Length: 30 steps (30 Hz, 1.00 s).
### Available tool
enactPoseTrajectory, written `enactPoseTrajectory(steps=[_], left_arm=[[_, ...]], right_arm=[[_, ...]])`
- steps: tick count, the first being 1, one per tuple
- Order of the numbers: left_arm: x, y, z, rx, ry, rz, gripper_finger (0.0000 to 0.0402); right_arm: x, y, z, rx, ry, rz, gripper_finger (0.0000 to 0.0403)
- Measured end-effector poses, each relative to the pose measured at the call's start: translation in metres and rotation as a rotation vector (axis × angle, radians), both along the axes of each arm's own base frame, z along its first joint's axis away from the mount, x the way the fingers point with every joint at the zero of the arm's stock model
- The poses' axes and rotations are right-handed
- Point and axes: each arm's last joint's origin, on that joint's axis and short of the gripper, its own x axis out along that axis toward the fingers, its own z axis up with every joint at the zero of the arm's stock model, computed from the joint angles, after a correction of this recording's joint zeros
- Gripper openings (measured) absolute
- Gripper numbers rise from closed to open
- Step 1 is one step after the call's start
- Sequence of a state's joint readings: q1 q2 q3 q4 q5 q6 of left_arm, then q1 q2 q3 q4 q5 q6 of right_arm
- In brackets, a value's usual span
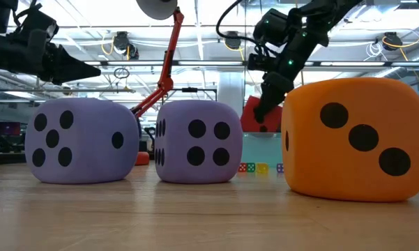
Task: Pick & Place Dice
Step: Put the large red dice into the bin
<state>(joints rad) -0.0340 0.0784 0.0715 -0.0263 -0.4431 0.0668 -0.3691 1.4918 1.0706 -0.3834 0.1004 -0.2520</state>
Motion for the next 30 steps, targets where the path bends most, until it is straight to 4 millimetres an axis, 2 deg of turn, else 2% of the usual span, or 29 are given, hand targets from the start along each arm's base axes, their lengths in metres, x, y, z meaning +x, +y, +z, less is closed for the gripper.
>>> enactPoseTrajectory(steps=[9, 17, 22, 30], left_arm=[[0.0, 0.0, 0.0, -0.011, -0.005, 0.003, 0.0031], [0.001, 0.0, 0.002, -0.046, -0.035, -0.008, 0.0031], [0.008, -0.001, 0.009, -0.069, -0.106, -0.032, 0.0031], [0.028, -0.001, 0.01, -0.032, -0.107, -0.027, 0.0026]], right_arm=[[0.004, 0.009, 0.0, -0.003, 0.0, 0.036, 0.04], [0.004, 0.008, 0.0, 0.037, -0.022, 0.052, 0.0398], [0.008, 0.003, -0.005, 0.121, -0.064, 0.125, 0.0397], [0.014, 0.004, -0.007, 0.087, -0.089, 0.273, 0.0397]])
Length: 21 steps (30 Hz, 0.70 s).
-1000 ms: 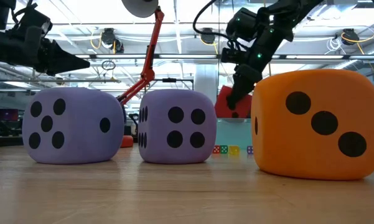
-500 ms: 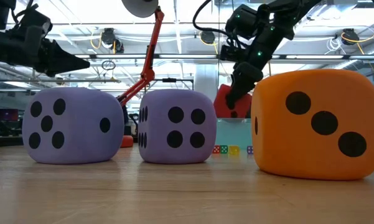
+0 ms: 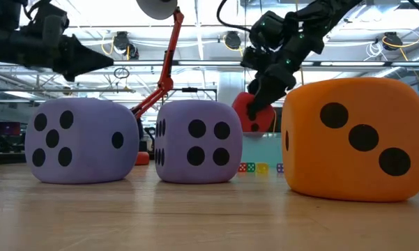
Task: Pick & Place Dice
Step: Put the large red dice into the bin
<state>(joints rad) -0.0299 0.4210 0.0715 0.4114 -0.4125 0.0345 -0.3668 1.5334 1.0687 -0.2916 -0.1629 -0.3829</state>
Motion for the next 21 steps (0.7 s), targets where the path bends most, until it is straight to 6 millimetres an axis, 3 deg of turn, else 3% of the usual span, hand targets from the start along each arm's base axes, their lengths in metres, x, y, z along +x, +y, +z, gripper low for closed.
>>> enactPoseTrajectory(steps=[3, 10, 17, 21], left_arm=[[0.009, 0.001, 0.006, -0.015, -0.014, -0.003, 0.0007], [0.046, 0.007, 0.027, -0.031, 0.057, 0.026, 0.0004], [0.112, 0.012, 0.058, -0.004, 0.094, -0.042, 0.0003], [0.157, 0.018, 0.058, 0.039, 0.123, -0.024, 0.0005]], right_arm=[[0.0, 0.0, 0.0, -0.024, 0.005, 0.024, 0.0397], [-0.003, -0.003, -0.002, -0.012, 0.028, 0.003, 0.0397], [-0.004, -0.004, -0.002, -0.026, 0.042, -0.051, 0.0397], [-0.004, -0.004, -0.002, -0.02, 0.039, -0.056, 0.0396]])
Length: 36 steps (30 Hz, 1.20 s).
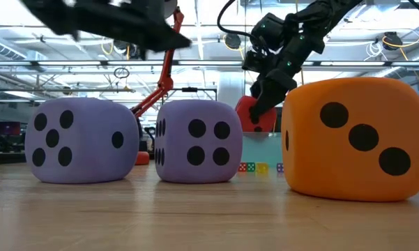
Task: Pick & Place Dice
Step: Put the large red dice into the bin
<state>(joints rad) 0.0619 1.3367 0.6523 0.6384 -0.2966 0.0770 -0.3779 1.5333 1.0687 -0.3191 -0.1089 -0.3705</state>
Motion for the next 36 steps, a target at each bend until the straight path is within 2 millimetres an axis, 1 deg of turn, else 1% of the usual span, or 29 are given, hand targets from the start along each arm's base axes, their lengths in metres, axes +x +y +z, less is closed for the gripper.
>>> enactPoseTrajectory(steps=[2, 4, 7, 9, 13, 16, 19, 26, 29, 36], left_arm=[[0.02, 0.003, -0.003, 0.016, 0.03, 0.0, 0.0003], [0.036, 0.008, -0.006, 0.018, 0.034, 0.01, 0.0004], [0.058, 0.014, -0.016, 0.015, 0.04, 0.023, 0.0005], [0.07, 0.019, -0.024, 0.015, 0.062, 0.028, 0.0003], [0.083, 0.028, -0.026, 0.004, 0.067, 0.029, 0.0005], [0.087, 0.033, -0.032, -0.009, 0.111, 0.029, 0.0003], [0.087, 0.04, -0.032, -0.043, 0.1, -0.016, 0.0005], [0.083, 0.057, -0.038, -0.161, 0.133, -0.078, 0.0005], [0.082, 0.061, -0.04, -0.203, 0.146, -0.101, 0.0003], [0.081, 0.062, -0.042, -0.237, 0.166, -0.092, 0.0003]], right_arm=[[0.0, 0.001, 0.001, 0.022, -0.009, 0.0, 0.0396], [0.0, 0.002, 0.003, 0.066, -0.034, 0.04, 0.0396], [0.003, 0.004, 0.006, 0.119, -0.091, 0.104, 0.0396], [0.004, 0.005, 0.006, 0.122, -0.106, 0.119, 0.0396], [0.005, 0.003, 0.009, 0.102, -0.133, 0.111, 0.0396], [0.008, 0.002, 0.011, 0.086, -0.169, 0.113, 0.0396], [0.01, 0.001, 0.014, 0.069, -0.208, 0.118, 0.0396], [0.012, 0.0, 0.016, 0.051, -0.235, 0.119, 0.0396], [0.013, 0.0, 0.017, 0.046, -0.247, 0.116, 0.0396], [0.015, -0.001, 0.019, 0.056, -0.283, 0.094, 0.0396]])
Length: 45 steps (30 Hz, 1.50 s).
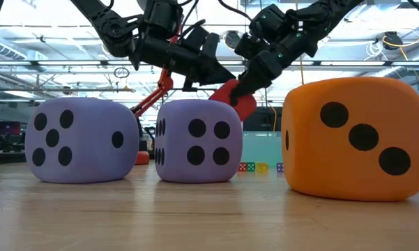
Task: Pick & Place Dice
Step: Put the large red dice into the bin, then put the large orange dice into the bin
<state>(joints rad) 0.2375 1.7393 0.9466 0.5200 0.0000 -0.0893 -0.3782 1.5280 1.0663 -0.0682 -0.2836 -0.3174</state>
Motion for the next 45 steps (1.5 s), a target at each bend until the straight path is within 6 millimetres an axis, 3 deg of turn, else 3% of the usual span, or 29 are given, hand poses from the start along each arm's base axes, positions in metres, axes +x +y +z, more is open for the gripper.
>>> enactPoseTrajectory(steps=[14, 18, 22, 26, 32, 38, 42, 45], left_arm=[[-0.004, 0.002, -0.01, -0.042, 0.081, 0.023, 0.0003], [-0.005, 0.0, -0.022, -0.064, 0.148, 0.005, 0.0004], [-0.004, 0.001, -0.012, -0.04, 0.102, 0.007, 0.0005], [-0.004, 0.0, -0.015, -0.002, 0.124, -0.006, 0.0004], [-0.01, -0.005, 0.005, 0.108, 0.112, -0.004, 0.0003], [-0.042, -0.03, 0.06, 0.211, 0.047, -0.066, 0.0002], [-0.089, -0.054, 0.091, 0.26, -0.072, -0.068, 0.0002], [-0.128, -0.068, 0.096, 0.268, -0.142, -0.059, 0.0001]], right_arm=[[-0.002, -0.002, -0.002, -0.003, 0.033, -0.081, 0.0397], [0.0, -0.004, 0.009, -0.044, -0.025, -0.107, 0.0396], [-0.003, -0.003, 0.006, -0.034, 0.005, -0.108, 0.0396], [-0.005, -0.003, 0.01, -0.029, -0.002, -0.116, 0.0396], [-0.015, -0.001, 0.019, -0.052, 0.007, -0.163, 0.0396], [-0.043, 0.012, 0.056, 0.008, -0.08, -0.168, 0.0396], [-0.071, 0.03, 0.076, 0.036, -0.192, -0.153, 0.0396], [-0.093, 0.044, 0.077, 0.031, -0.306, -0.135, 0.0396]])
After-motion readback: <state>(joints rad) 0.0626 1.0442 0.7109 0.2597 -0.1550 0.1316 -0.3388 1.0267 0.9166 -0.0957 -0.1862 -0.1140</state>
